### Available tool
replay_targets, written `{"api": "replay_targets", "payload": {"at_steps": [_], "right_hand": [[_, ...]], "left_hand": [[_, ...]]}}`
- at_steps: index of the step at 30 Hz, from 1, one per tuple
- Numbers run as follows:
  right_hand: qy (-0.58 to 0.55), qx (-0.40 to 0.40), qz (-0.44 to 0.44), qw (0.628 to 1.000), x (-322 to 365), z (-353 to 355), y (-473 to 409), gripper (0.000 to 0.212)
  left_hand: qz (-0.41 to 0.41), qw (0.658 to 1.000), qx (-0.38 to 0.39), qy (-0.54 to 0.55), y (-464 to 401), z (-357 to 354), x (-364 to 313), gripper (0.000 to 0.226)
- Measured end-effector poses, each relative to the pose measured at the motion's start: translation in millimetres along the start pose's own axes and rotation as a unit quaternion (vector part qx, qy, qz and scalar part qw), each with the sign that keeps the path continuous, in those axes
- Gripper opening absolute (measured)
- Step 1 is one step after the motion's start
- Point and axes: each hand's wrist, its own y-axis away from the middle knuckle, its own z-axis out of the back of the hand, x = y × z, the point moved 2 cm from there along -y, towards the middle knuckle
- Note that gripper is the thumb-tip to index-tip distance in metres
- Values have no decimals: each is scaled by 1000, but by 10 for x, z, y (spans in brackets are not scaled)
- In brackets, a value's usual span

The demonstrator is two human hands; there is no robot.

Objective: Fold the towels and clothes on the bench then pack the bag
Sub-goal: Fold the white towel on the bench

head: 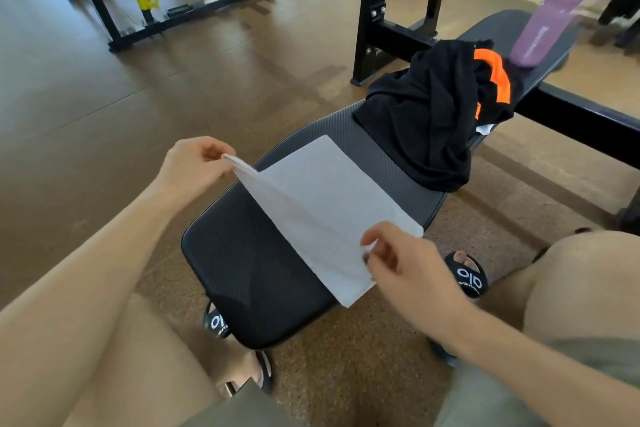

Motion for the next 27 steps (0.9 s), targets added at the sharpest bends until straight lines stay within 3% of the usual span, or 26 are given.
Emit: {"api": "replay_targets", "payload": {"at_steps": [2, 8, 19, 27], "right_hand": [[-4, -8, -56, 998, -192, 179, -157, 17], [26, 40, -169, 984, -737, 388, -500, 14], [70, 93, -215, 970, -943, 443, -710, 21], [114, 97, -203, 968, -977, 438, -686, 25]], "left_hand": [[-50, 997, 24, -60, -141, -113, -180, 9], [-139, 973, 78, -169, -631, -757, -718, 16], [-110, 974, 125, -156, -966, -1493, -683, 16], [-131, 944, 91, -290, -974, -1656, -642, 18]]}}
